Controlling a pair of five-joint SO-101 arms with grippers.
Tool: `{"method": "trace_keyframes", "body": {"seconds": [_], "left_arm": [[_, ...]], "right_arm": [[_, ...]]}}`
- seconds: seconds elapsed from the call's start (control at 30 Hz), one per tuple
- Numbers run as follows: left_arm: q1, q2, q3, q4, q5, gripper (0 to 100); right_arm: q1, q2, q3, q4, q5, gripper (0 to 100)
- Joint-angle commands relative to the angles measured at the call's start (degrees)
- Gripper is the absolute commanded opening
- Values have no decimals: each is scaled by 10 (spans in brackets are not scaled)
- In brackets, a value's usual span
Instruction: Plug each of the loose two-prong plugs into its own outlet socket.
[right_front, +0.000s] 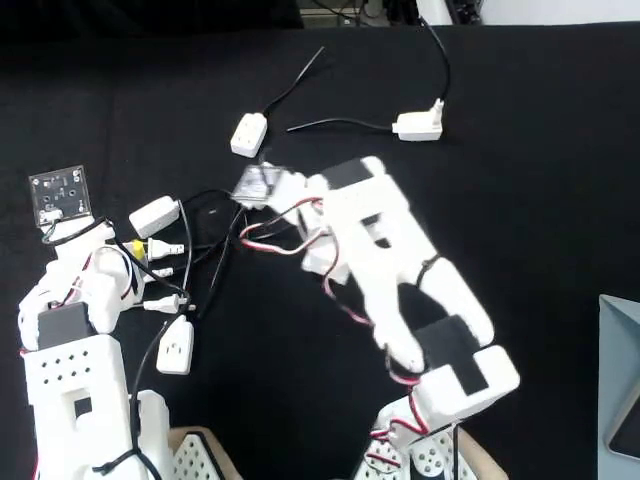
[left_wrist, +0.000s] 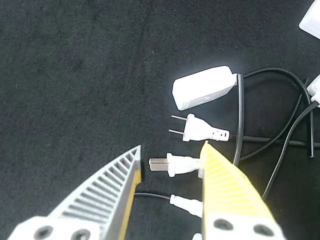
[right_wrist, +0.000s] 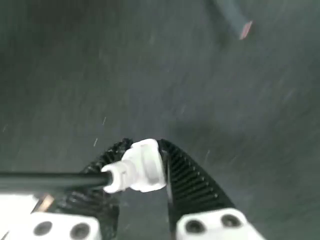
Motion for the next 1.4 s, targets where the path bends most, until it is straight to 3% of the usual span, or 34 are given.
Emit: {"method": "trace_keyframes", "body": {"seconds": [0.0,0.1,0.3,0.63,0.87,1.13,1.37], "left_arm": [[-3,-10,-9,-11,4,192],[-3,-10,-9,-11,4,192],[-3,-10,-9,-11,4,192],[-3,-10,-9,-12,4,192],[-3,-10,-9,-12,4,192],[-3,-10,-7,-16,4,192],[-3,-11,15,-52,7,192]], "right_arm": [[47,39,-21,60,3,13],[58,97,-42,60,1,33],[64,159,-131,93,-69,233],[88,86,-198,185,-76,234],[97,31,-127,181,-161,234],[91,-20,2,27,-222,234],[22,-47,36,11,-227,234]]}}
